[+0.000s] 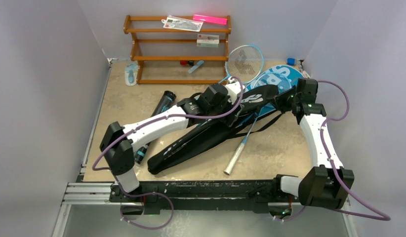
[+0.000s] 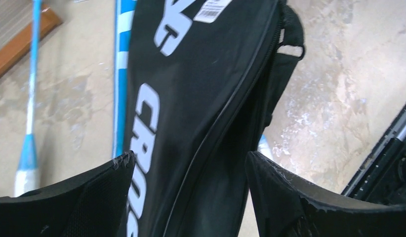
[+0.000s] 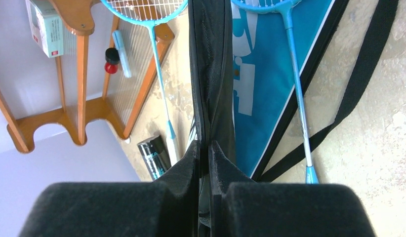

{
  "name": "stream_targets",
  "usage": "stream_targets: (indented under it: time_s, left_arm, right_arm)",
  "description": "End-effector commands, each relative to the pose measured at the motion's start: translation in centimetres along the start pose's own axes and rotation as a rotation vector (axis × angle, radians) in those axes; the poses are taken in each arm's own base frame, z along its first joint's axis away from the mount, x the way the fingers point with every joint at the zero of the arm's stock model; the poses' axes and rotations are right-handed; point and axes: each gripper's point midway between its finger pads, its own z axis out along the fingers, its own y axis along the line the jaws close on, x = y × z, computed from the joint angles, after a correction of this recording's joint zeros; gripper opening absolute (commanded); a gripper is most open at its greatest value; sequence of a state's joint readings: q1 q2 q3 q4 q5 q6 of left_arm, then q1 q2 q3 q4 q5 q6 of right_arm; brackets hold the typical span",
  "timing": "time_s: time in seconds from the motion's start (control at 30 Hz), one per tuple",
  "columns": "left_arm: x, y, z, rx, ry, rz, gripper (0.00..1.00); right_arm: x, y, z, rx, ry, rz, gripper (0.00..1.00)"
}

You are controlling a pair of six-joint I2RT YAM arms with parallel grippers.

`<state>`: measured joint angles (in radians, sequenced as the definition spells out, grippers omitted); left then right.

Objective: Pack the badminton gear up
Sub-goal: Zip the racket bag at the center of the board.

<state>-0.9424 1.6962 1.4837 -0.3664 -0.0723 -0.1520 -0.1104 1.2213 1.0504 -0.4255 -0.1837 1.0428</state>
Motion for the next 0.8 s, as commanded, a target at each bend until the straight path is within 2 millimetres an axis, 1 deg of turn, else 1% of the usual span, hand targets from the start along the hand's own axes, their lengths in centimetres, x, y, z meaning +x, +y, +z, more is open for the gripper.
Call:
stream_targets:
  time_s: [0.0,0.1,0.2,0.33,0.43,0.53,0.57,0.63,0.7,0.77]
  left_arm:
    - [-2.3,-2.8,0.8,0.157,-0.042,0.045,0.8]
    - [-1.5,-3.3,1.7,0.205,-0.017,0.045,0.81]
    - [-1.0,-4.0,1.8,0.25,0.002,0.039,0.78]
    - [0.1,-4.3,1.9,0.274,0.026,0.055,0.73]
    - [1.7,-3.3,2.6,0.225,0.074,0.068,0.66]
    - [3.3,-2.1,3.1,0.145,0.125,0.091,0.62]
    - [3.6,-1.9,3.1,0.122,0.13,0.102,0.62]
    - [3.8,-1.3,3.0,0.046,0.128,0.131,0.66]
    - [3.8,-1.5,2.8,0.008,0.127,0.162,0.69]
    - [3.8,-2.0,2.7,0.014,0.127,0.168,0.7]
  right_arm:
    - [0.8,2.2,-1.6,-0.091,0.046,-0.001,0.03]
    - [0.9,2.4,-1.7,-0.101,0.05,-0.002,0.03]
    - [0.8,2.4,-1.6,-0.103,0.05,-0.003,0.03]
    - [1.0,2.3,-1.4,-0.105,0.061,0.001,0.01]
    - [1.1,2.5,-1.3,-0.111,0.068,0.003,0.0]
    - [1.3,2.7,-1.4,-0.121,0.078,0.011,0.0]
    - [1.2,2.8,-1.4,-0.122,0.079,0.011,0.0]
    - [1.2,2.8,-1.3,-0.12,0.079,0.012,0.0]
    - [1.1,2.9,-1.3,-0.121,0.077,0.012,0.0]
    - [1.1,2.9,-1.2,-0.12,0.077,0.012,0.0]
